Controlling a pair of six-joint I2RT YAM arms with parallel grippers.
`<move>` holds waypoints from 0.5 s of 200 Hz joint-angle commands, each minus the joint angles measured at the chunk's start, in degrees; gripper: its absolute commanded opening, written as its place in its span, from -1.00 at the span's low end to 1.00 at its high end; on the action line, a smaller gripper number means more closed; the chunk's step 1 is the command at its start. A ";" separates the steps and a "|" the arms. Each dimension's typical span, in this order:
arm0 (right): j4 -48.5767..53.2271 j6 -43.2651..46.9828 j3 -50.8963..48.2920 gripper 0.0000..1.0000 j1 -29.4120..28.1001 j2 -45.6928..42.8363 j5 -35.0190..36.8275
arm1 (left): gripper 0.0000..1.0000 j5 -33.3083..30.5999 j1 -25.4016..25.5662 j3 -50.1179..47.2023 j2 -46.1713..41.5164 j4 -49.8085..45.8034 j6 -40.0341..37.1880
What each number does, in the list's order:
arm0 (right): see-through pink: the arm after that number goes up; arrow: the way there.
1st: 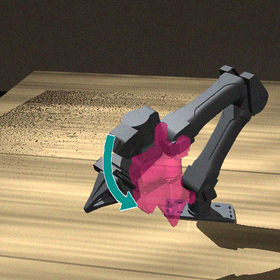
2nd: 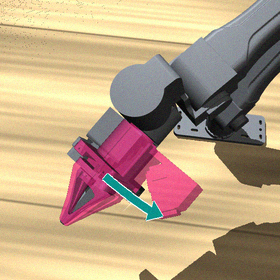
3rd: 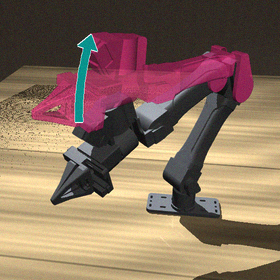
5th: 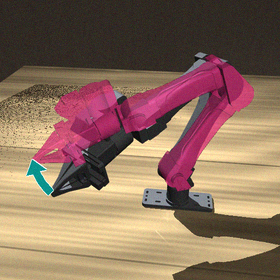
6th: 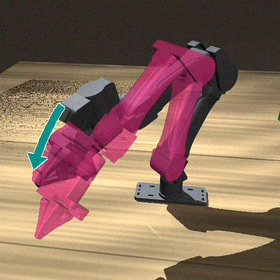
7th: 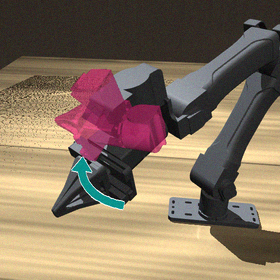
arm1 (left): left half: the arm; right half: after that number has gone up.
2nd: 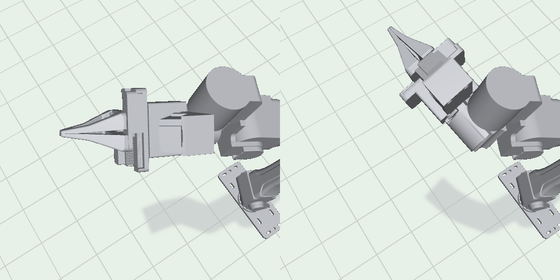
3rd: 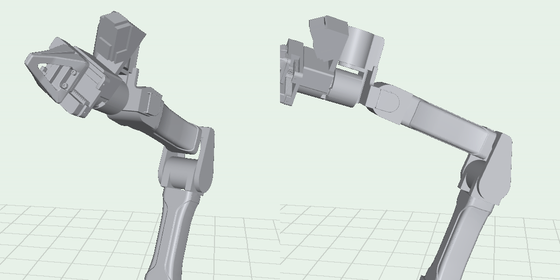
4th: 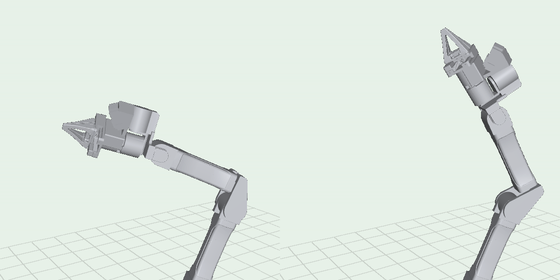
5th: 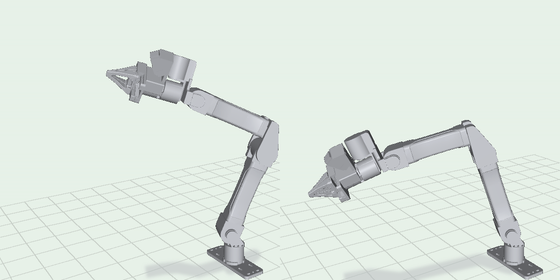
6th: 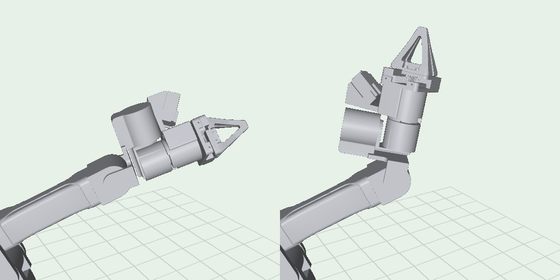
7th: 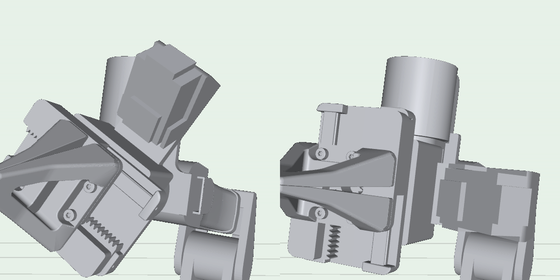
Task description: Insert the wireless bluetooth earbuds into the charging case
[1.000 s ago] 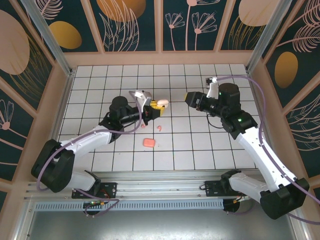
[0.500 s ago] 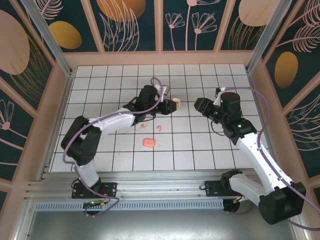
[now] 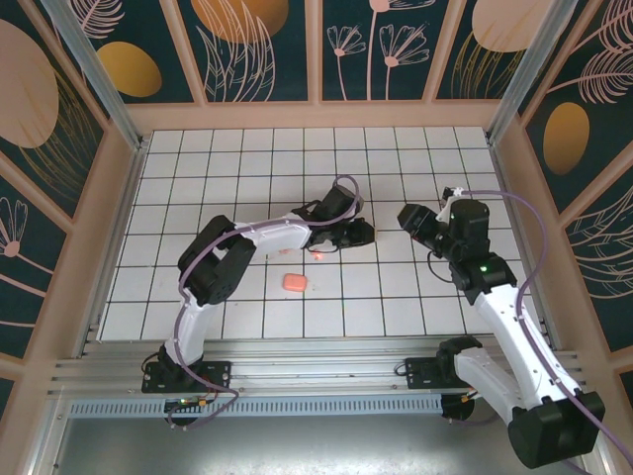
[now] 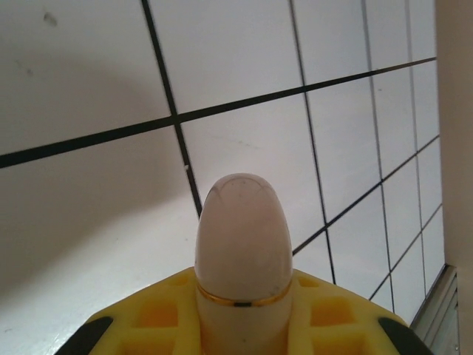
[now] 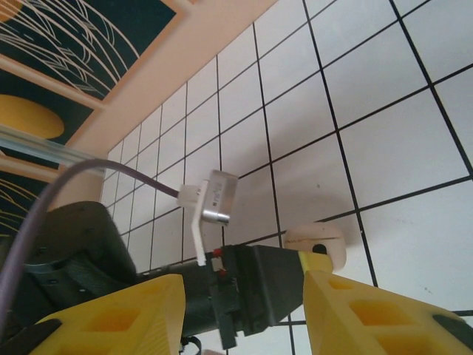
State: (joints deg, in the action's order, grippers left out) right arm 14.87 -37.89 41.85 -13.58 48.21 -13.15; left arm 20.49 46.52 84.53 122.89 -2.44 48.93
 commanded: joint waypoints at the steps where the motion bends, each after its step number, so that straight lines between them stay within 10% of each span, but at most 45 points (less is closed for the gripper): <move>1: -0.61 -0.08 -0.73 -0.07 1.06 -1.40 -0.77 | -0.89 -0.28 0.22 2.56 1.84 -3.08 2.90; 100: -1.26 -0.23 -1.45 -0.07 1.89 -1.73 -2.67 | -0.67 0.87 0.35 3.73 4.82 -4.92 4.46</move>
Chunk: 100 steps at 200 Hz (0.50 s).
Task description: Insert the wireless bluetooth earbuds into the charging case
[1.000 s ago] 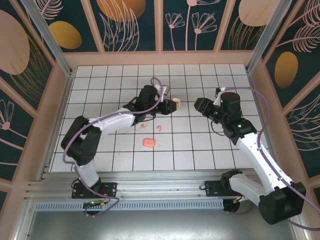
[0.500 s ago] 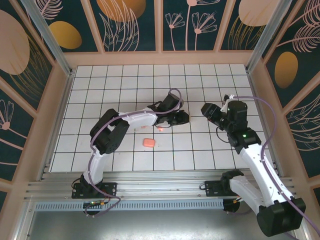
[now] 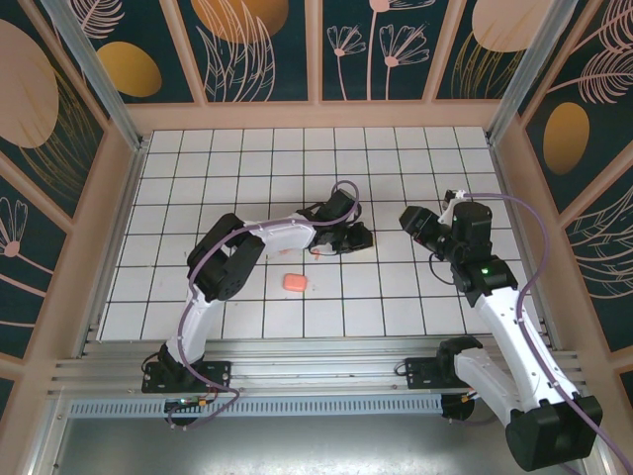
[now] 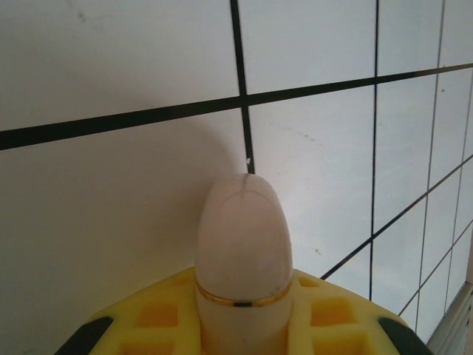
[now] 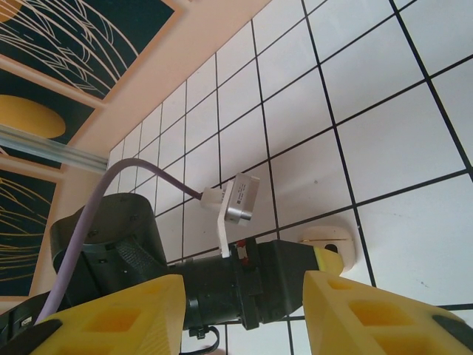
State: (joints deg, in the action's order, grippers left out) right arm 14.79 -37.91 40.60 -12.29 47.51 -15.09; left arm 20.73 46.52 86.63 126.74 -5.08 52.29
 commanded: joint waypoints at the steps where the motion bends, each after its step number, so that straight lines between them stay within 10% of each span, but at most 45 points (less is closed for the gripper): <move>1: -1.17 -0.22 -0.19 -0.07 0.61 -1.02 -0.73 | -0.67 0.63 0.34 1.62 1.01 -2.33 1.07; 100: 0.30 -0.48 0.76 -0.07 0.81 -1.39 -1.39 | -0.10 -7.64 0.34 1.32 -4.53 -10.12 -3.67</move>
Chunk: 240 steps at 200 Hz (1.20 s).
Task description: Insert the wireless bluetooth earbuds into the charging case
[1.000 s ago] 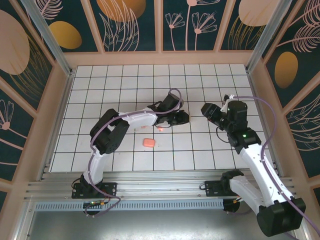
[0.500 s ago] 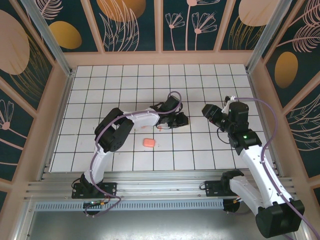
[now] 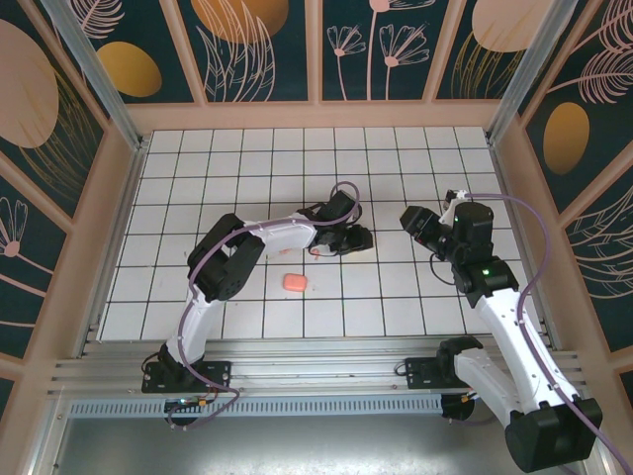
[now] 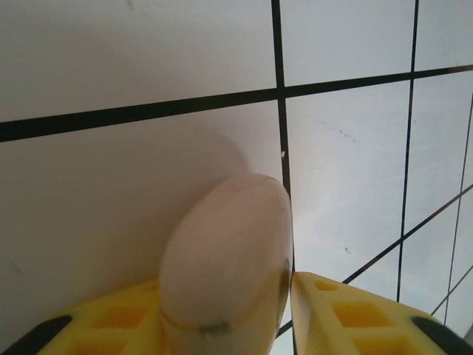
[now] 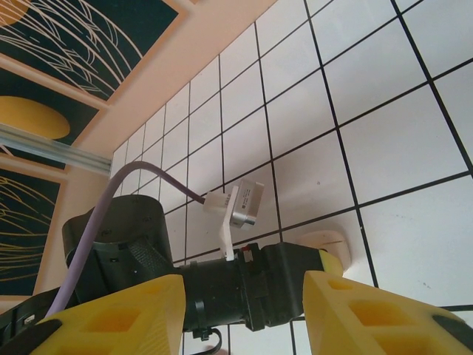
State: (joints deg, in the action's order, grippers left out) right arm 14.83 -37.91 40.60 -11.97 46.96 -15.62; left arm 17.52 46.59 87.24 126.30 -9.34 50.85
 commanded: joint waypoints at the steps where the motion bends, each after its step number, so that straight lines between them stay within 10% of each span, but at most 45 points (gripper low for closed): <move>1: 0.30 -0.47 0.83 -0.07 0.48 -0.82 -0.90 | -0.09 -4.56 0.31 0.68 -4.20 -5.95 -2.32; 143: 0.50 -1.72 3.07 -0.05 0.28 2.22 -3.19 | 0.62 -21.76 0.33 -14.35 -30.26 -33.93 -7.50; 240: 1.09 -3.30 2.72 -0.05 -0.33 1.49 -2.49 | 0.76 -19.68 0.27 -21.58 -26.48 -33.70 -7.68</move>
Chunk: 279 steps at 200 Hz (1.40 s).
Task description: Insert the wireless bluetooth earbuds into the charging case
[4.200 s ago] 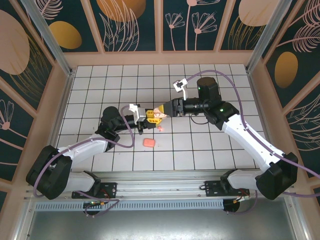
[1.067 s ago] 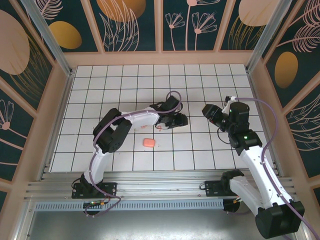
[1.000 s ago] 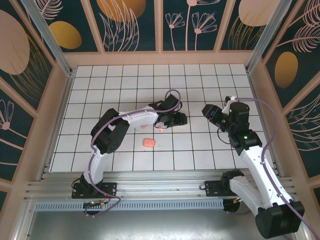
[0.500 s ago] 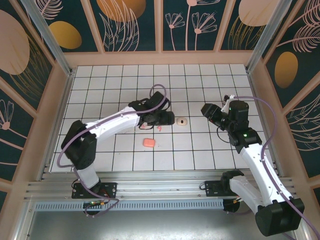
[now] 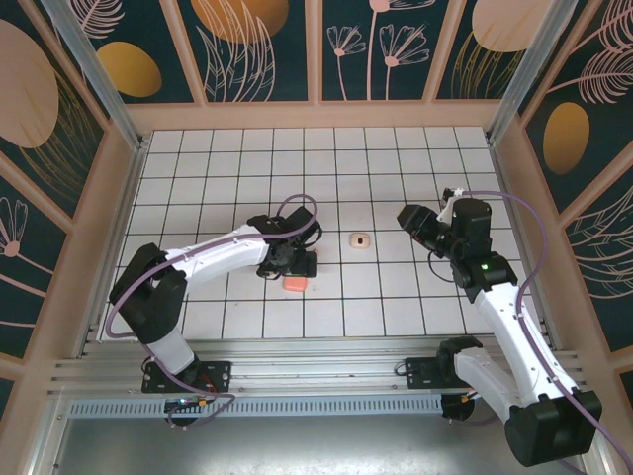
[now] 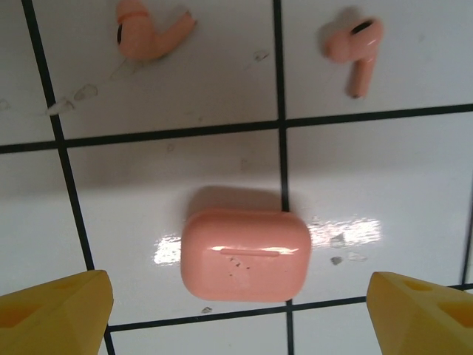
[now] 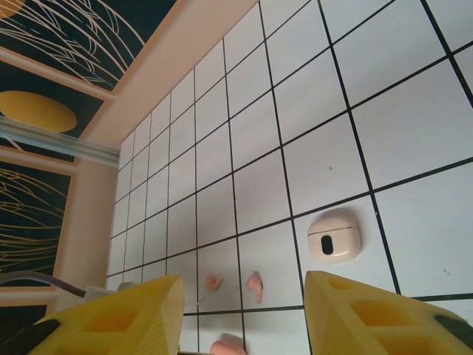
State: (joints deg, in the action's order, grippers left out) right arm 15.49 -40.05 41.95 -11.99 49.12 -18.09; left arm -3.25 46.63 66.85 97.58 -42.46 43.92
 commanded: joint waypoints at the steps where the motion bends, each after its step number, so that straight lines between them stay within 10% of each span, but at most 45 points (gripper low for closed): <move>1: 0.47 -1.12 1.37 -0.05 -0.31 -0.68 -0.02 | 0.76 1.15 0.27 -1.19 2.25 -0.55 -0.81; 146: -1.07 -2.13 1.19 -0.05 -0.58 -0.58 -0.11 | 0.65 3.34 0.24 -0.45 8.62 1.39 -3.22; 279: 1.40 0.27 1.23 -0.05 -0.56 -0.65 -1.57 | 0.02 0.47 0.51 0.82 3.82 1.27 -7.50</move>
State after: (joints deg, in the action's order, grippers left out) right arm 15.49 -41.21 41.95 -12.10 49.01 -18.28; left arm -0.78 46.85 67.09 105.89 -41.56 38.96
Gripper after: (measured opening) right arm 0.474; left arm 0.574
